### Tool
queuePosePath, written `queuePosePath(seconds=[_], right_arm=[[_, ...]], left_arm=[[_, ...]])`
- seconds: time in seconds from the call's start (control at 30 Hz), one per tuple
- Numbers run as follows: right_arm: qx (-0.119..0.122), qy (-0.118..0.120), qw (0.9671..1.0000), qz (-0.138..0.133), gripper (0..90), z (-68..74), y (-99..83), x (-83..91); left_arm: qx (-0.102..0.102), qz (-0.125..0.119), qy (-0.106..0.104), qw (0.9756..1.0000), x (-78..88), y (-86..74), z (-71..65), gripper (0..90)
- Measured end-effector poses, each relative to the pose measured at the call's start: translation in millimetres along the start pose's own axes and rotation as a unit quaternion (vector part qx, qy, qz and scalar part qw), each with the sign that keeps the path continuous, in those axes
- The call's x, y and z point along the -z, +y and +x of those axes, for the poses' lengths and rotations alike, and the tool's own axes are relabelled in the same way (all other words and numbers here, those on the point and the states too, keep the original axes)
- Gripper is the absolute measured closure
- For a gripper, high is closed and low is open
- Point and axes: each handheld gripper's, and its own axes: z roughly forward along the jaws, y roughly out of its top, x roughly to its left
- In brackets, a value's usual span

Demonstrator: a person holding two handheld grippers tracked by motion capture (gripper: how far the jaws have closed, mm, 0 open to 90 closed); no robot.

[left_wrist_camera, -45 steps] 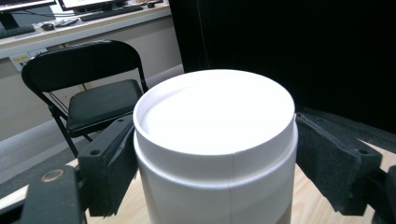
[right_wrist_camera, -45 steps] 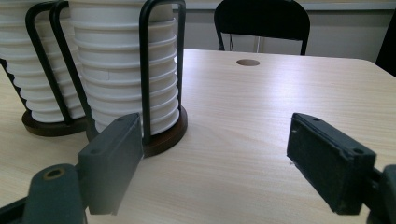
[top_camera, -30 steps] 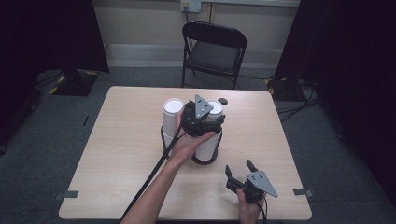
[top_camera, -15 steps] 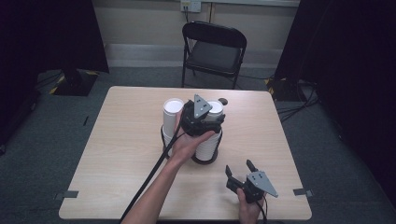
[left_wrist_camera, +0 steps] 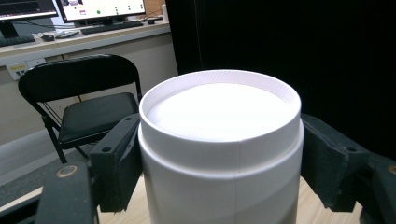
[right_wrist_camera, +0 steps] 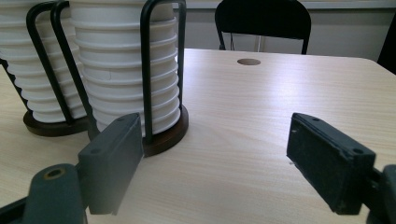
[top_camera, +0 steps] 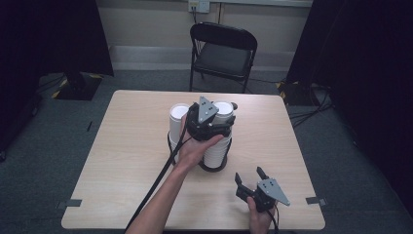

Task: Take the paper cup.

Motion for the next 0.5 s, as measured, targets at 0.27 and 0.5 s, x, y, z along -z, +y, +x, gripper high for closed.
queuePosePath(seconds=[0.27, 0.5], right_arm=[[0.0, 0.001, 1.0, 0.0, 17.7, 0.1, 0.0, 0.0], [0.0, 0.0, 1.0, 0.0, 17.7, 0.0, 0.0, 0.2]], left_arm=[[0.005, -0.022, -0.002, 0.9997, 6.5, 3.9, 1.3, 22.5], [0.01, -0.031, -0.004, 0.9994, 9.1, 4.5, 2.3, 22.5]])
